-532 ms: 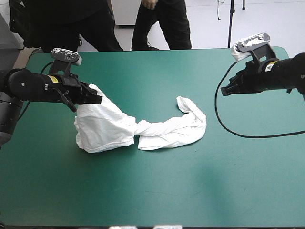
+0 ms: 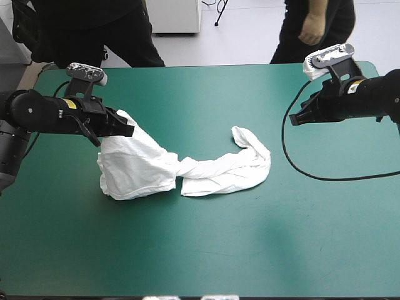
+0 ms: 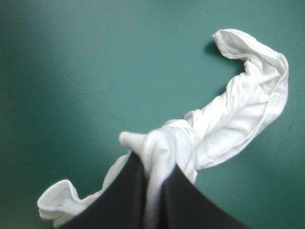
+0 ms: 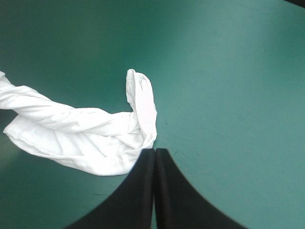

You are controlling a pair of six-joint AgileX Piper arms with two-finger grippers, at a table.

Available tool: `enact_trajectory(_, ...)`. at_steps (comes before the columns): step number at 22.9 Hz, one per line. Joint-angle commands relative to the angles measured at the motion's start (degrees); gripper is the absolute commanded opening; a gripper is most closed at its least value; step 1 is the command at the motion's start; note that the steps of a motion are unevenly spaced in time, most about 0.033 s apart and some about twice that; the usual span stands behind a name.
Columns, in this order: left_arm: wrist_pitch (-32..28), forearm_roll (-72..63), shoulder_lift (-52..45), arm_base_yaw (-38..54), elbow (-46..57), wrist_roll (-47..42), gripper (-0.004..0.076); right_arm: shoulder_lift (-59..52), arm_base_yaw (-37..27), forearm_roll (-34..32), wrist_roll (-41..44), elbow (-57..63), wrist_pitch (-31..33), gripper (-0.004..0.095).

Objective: Fold the cloth

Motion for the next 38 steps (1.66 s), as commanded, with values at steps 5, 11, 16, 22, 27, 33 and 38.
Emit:
enact_trajectory(5, -3.1, -1.7, -1.6, -0.1, -1.9, -0.2, -0.0009, -1.8, 0.1, 1.0, -0.1, -1.9, -2.6, -0.0017)
enact_trajectory(11, -3.1, -1.7, -1.6, -0.1, -1.9, -0.3, -0.0009, -1.8, 0.1, 1.0, -0.1, -1.9, -2.6, -0.0017)
enact_trajectory(16, -3.1, -1.7, -1.6, -0.1, -1.9, -0.3, -0.0009, -1.7, 0.1, 1.2, 0.0, -1.9, -1.7, -0.0017)
enact_trajectory(22, -3.1, -1.8, -1.6, -0.1, -1.9, -0.3, -0.0009, 3.0, 0.8, 1.2, 0.5, -1.8, -0.8, 0.0229)
enact_trajectory(27, -3.1, -1.9, -1.6, -0.1, -1.9, -0.3, -0.0009, 10.5, 0.8, 2.5, 2.5, -1.8, -0.2, 0.0673)
enact_trajectory(33, -3.0, -1.9, -1.6, -0.1, -1.9, -0.3, -0.0009, 21.5, 1.5, 2.6, 2.7, -1.8, -0.8, 0.0618)
enact_trajectory(38, -2.8, -0.7, -1.6, -0.1, -1.9, -0.4, -0.0009, 29.1, 6.7, -2.5, 3.8, -1.8, -4.3, 0.0606)
